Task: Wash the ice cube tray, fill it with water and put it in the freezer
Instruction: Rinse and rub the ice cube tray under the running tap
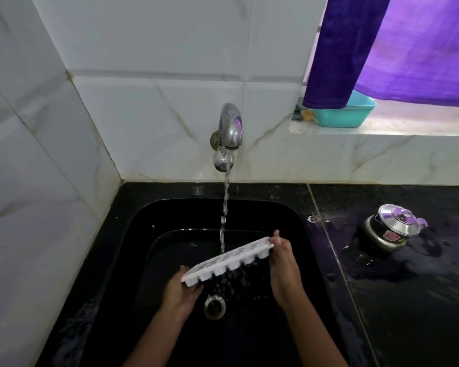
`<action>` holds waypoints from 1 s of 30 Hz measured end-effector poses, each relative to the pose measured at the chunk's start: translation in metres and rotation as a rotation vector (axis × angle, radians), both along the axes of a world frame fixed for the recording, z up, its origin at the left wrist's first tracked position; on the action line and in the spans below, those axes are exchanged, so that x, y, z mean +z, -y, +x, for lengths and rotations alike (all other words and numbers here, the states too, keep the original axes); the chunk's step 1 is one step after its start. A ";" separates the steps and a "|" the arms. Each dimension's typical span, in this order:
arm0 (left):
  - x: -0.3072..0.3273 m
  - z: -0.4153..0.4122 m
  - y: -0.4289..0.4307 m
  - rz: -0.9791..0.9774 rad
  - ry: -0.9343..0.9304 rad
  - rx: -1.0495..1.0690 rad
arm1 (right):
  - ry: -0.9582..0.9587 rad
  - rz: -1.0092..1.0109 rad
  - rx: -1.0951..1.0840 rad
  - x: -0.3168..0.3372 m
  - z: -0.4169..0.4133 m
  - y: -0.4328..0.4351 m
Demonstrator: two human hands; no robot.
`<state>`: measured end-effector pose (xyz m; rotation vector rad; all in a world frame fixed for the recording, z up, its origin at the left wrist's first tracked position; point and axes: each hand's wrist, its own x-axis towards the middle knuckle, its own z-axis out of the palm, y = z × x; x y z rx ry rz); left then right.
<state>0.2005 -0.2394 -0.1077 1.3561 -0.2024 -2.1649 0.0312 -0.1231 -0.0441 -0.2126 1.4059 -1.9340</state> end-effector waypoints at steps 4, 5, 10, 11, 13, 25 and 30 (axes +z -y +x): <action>0.002 -0.032 -0.005 -0.112 -0.093 -0.070 | -0.090 -0.040 -0.103 0.002 -0.014 -0.024; 0.004 -0.038 -0.006 -0.124 -0.102 -0.111 | -0.114 -0.046 -0.128 0.004 -0.019 -0.028; 0.014 -0.059 0.000 -0.244 -0.254 -0.211 | -0.119 -0.080 -0.192 0.006 -0.046 -0.045; 0.017 -0.060 0.003 -0.275 -0.273 -0.198 | -0.114 -0.071 -0.199 0.004 -0.048 -0.045; 0.026 -0.057 0.012 -0.345 -0.273 -0.157 | -0.089 -0.039 -0.215 -0.003 -0.049 -0.041; 0.080 0.047 0.065 -0.718 0.148 0.075 | 0.028 0.210 0.211 -0.022 0.029 0.055; 0.070 0.072 0.061 -0.630 0.129 0.159 | -0.377 0.416 0.352 -0.003 0.028 0.056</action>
